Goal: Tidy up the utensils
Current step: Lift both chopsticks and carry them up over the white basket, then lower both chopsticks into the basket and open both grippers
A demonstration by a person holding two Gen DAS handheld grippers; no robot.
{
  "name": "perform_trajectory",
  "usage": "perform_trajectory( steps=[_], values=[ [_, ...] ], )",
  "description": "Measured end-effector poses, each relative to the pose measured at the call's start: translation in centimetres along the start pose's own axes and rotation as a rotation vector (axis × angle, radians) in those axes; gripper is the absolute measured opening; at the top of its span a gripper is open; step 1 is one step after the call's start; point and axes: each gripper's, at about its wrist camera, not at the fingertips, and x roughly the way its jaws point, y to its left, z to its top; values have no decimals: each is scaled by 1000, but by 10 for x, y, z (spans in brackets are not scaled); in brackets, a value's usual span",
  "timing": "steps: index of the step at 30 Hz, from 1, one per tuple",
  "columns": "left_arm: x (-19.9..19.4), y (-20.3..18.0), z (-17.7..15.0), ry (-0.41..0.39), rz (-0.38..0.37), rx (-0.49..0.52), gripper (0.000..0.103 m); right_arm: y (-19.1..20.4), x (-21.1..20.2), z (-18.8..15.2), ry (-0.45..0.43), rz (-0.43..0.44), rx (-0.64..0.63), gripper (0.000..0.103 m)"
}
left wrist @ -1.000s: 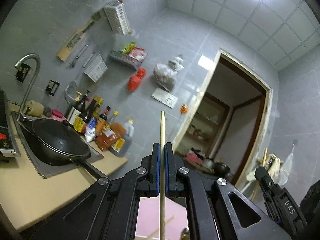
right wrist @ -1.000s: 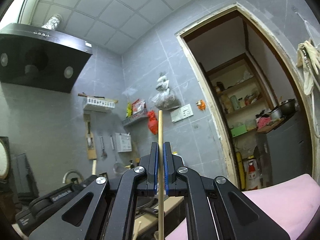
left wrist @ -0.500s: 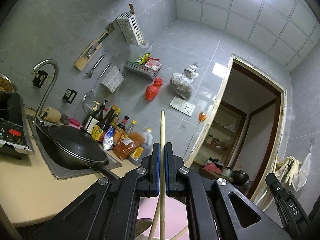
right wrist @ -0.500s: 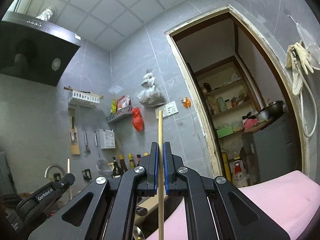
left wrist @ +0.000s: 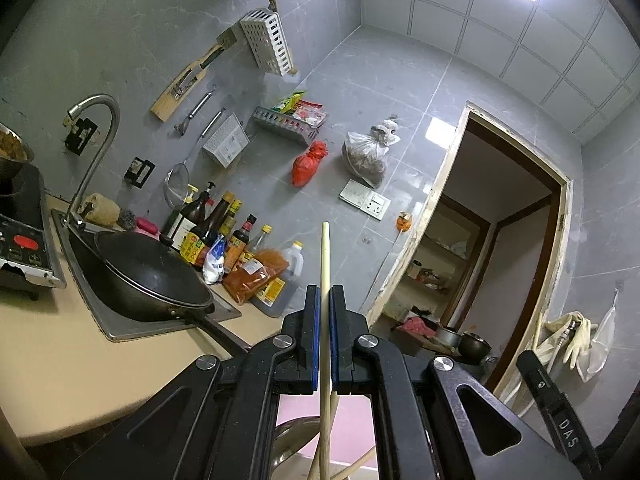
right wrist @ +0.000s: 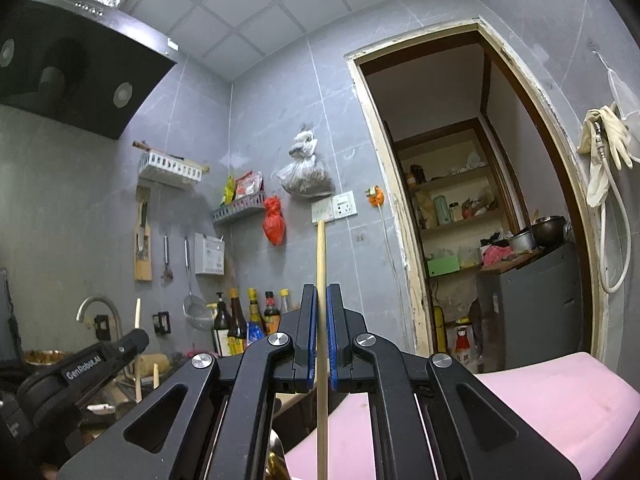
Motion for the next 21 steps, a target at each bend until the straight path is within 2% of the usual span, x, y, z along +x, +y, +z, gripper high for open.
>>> perform_trajectory(
  steps=[21],
  values=[
    [-11, -16, -14, 30, 0, 111, 3, -2, -1, -15, 68, 9, -16, 4]
  ],
)
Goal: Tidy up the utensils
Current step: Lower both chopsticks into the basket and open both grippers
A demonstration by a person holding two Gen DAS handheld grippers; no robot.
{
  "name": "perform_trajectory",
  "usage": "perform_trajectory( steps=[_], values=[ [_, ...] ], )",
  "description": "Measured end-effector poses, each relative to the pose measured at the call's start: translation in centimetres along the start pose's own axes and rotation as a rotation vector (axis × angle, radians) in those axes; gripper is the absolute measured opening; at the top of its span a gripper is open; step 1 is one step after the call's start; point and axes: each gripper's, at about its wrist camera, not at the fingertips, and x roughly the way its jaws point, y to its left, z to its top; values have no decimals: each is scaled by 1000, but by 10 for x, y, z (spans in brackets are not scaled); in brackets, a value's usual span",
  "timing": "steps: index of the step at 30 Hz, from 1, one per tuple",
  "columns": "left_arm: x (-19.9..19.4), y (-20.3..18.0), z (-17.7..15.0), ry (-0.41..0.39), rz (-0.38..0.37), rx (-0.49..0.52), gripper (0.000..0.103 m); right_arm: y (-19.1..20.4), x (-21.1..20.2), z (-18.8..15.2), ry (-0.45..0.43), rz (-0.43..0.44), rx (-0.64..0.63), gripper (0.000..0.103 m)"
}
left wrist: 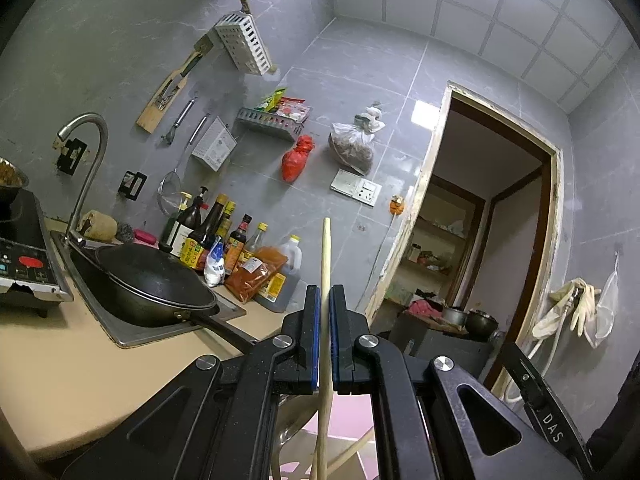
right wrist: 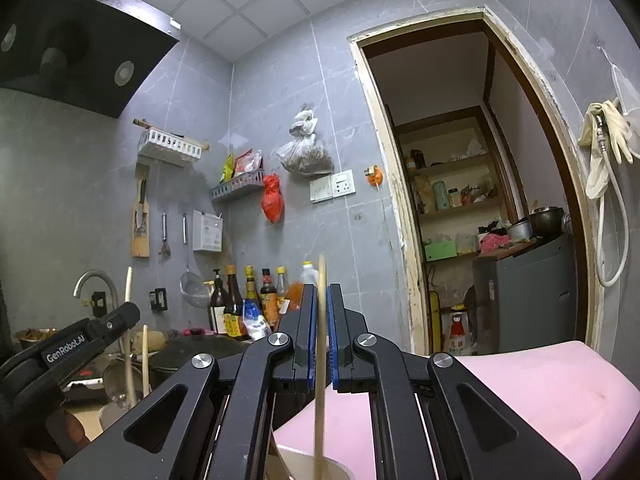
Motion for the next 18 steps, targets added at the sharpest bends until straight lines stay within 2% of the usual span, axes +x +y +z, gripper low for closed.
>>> perform_trajectory(
  steps=[5, 9, 12, 16, 18],
  values=[
    [1, -4, -3, 24, -12, 28, 3, 3, 0, -2, 8, 17, -8, 7],
    [-2, -7, -3, 24, -18, 45, 4, 3, -1, -1, 9, 21, 0, 20],
    [-4, -8, -1, 35, -28, 47, 7, 3, -2, 2, 11, 14, 8, 21],
    [-7, -12, 4, 64, -37, 56, 33, 1, -3, 8, 29, -7, 10, 26],
    [-11, -16, 6, 76, -46, 79, 33, -1, -6, 11, 57, -10, 23, 29]
  ],
)
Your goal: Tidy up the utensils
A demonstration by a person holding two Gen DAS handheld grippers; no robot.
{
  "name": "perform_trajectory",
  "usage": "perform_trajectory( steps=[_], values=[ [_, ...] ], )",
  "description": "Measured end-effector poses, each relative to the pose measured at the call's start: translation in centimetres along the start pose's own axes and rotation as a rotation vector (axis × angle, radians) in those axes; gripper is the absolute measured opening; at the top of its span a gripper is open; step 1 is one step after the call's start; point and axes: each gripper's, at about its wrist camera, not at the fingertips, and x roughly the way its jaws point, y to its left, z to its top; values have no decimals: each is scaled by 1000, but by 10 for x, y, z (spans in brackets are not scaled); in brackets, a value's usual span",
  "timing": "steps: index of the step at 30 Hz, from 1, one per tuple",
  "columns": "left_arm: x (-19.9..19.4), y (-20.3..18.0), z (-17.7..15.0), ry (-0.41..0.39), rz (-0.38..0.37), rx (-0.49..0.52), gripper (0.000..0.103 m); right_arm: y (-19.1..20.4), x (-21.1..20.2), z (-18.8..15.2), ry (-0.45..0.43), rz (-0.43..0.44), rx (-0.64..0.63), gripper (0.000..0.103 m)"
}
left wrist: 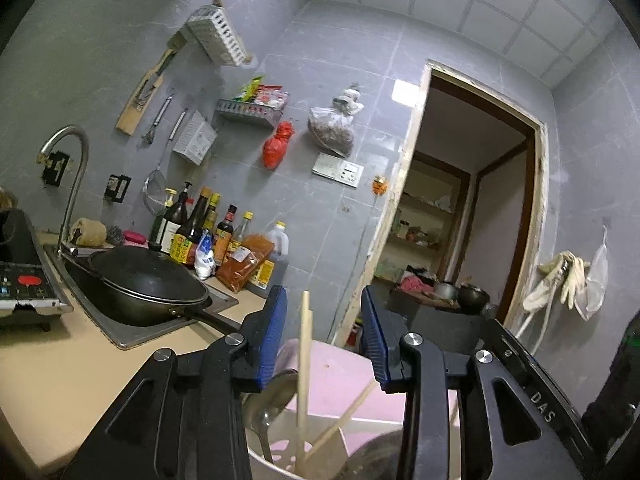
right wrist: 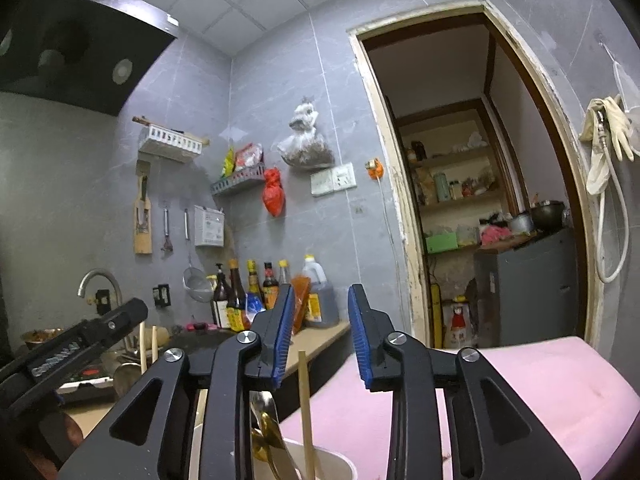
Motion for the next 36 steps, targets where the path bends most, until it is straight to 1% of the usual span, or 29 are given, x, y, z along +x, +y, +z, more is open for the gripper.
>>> perform_trajectory(
  steps=[2, 4, 6, 8, 9, 10, 14, 15, 16, 17, 19, 22, 26, 32, 36],
  values=[
    [-4, -8, 0, 19, 1, 48, 35, -1, -6, 1, 9, -6, -11, 35],
    [-8, -15, -1, 43, -2, 84, 37, -3, -14, 3, 16, -9, -15, 47],
    [-13, -21, -3, 67, -7, 114, 40, -4, -24, 5, 27, -15, -21, 50],
    [-19, -27, -5, 96, -8, 136, 42, -6, -33, 7, 39, -25, -31, 55],
    [-21, -29, -7, 110, -13, 142, 44, -7, -38, 8, 46, -26, -34, 62],
    [-23, -32, -8, 132, -18, 149, 47, -9, -43, 8, 52, -28, -35, 69],
    [-34, -41, -15, 205, -36, 162, 56, -17, -66, 11, 86, -47, -21, 79],
    [-36, -42, -17, 222, -43, 161, 58, -19, -73, 12, 97, -55, -14, 83],
    [-39, -44, -18, 244, -50, 161, 62, -22, -80, 13, 105, -62, -11, 87],
    [-41, -46, -20, 267, -58, 162, 66, -24, -87, 14, 112, -70, -9, 89],
    [-46, -49, -24, 305, -69, 164, 71, -29, -100, 17, 123, -81, -5, 94],
    [-55, -54, -30, 341, -79, 176, 78, -35, -119, 19, 136, -101, -9, 100],
    [-68, -60, -39, 378, -88, 189, 86, -40, -142, 19, 158, -123, -12, 103],
    [-88, -68, -56, 409, -85, 211, 88, -40, -169, 12, 198, -175, -50, 103],
    [-99, -69, -65, 410, -81, 215, 88, -38, -185, 2, 218, -220, -75, 103]
  ],
)
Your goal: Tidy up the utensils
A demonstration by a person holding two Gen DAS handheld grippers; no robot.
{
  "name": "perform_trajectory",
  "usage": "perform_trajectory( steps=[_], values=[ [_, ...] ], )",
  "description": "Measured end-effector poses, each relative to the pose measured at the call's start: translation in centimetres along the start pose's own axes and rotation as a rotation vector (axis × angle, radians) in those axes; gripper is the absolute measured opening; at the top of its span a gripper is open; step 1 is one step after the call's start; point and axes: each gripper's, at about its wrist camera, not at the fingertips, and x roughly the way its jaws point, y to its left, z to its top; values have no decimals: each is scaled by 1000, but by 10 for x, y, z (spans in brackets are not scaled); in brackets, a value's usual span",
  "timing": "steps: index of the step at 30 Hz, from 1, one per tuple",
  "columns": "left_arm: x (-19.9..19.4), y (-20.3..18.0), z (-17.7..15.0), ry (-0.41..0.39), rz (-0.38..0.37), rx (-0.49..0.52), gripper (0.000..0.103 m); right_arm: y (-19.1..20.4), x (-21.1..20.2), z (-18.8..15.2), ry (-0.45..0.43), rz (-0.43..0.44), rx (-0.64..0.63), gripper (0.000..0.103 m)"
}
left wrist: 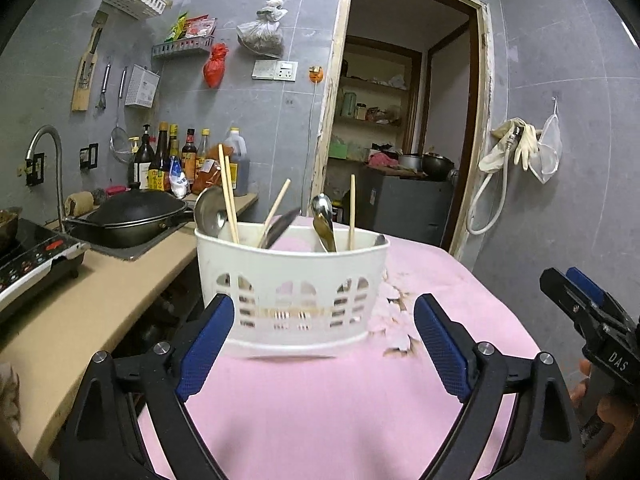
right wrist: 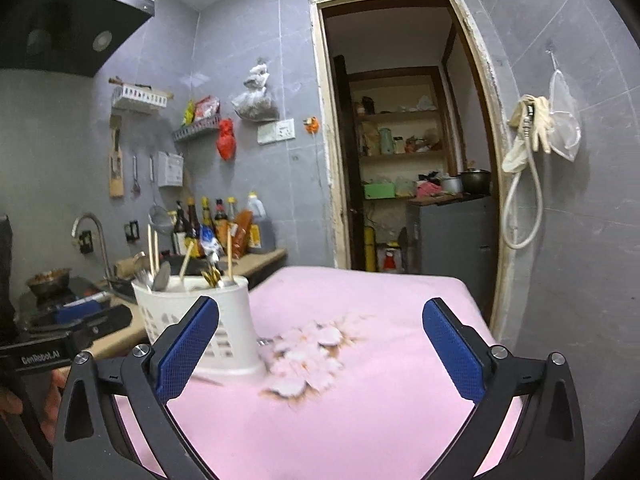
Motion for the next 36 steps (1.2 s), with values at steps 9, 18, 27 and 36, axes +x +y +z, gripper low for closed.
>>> perform_trajectory(
  steps=[9, 18, 27, 36],
  values=[
    [-9, -7, -20, -14, 11, 9, 88, 0, -19, -18, -2, -88, -39, 103],
    [-10, -6, -27, -1, 10, 4, 88, -6, -17, -26, 32, -91, -24, 103],
    [-10, -7, -30, 5, 19, 9, 88, -7, -17, -27, 38, -93, -18, 103],
    [-10, -7, -31, 7, 19, 11, 88, -7, -16, -28, 44, -93, -15, 103]
  ],
)
